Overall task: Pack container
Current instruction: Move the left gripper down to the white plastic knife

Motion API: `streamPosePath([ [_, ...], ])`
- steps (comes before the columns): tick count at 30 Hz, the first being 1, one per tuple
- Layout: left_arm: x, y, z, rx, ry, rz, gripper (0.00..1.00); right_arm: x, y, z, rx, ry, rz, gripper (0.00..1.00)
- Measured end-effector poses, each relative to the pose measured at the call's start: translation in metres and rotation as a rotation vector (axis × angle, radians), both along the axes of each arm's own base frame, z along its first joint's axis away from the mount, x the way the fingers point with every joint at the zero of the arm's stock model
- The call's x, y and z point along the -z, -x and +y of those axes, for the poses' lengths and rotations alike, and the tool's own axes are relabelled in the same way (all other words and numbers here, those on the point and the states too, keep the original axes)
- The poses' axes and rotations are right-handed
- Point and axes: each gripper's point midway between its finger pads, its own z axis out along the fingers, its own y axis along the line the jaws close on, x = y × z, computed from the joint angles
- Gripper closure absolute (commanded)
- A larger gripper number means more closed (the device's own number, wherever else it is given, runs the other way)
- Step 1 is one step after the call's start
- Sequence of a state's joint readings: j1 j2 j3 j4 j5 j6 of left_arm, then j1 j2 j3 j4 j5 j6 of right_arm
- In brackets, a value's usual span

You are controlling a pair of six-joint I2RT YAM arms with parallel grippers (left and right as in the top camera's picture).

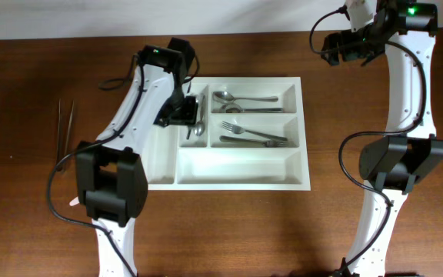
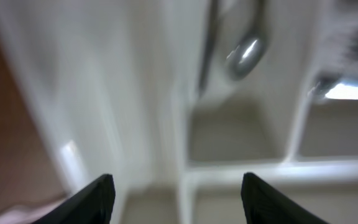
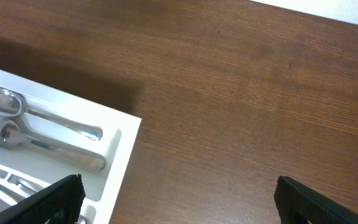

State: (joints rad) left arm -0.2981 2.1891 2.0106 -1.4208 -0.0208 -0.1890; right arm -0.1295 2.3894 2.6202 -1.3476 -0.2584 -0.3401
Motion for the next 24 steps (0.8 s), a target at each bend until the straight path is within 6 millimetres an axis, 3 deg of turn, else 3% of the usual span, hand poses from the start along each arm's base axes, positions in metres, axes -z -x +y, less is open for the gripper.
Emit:
streamPosePath([
  [3, -0.019, 0.015, 0.02, 0.006, -0.061, 0.022, 0.28, 0.0, 0.0, 0.0, 0.0, 0.0, 0.0, 0.01],
  [11, -0.117, 0.043, 0.059, -0.045, -0.072, -0.168, 0.27, 0.0, 0.0, 0.0, 0.001, 0.0, 0.0, 0.02],
  [15, -0.147, 0.062, 0.076, -0.084, -0.069, -0.22, 0.27, 0.0, 0.0, 0.0, 0.0, 0.0, 0.0, 0.01],
  [20, -0.148, 0.084, 0.094, -0.118, -0.093, -0.208, 0.27, 0.0, 0.0, 0.0, 0.0, 0.0, -0.001, 0.01],
  [24, -0.123, 0.103, 0.114, -0.157, -0.131, -0.158, 0.26, 0.0, 0.0, 0.0, 0.0, 0.0, 0.0, 0.01],
])
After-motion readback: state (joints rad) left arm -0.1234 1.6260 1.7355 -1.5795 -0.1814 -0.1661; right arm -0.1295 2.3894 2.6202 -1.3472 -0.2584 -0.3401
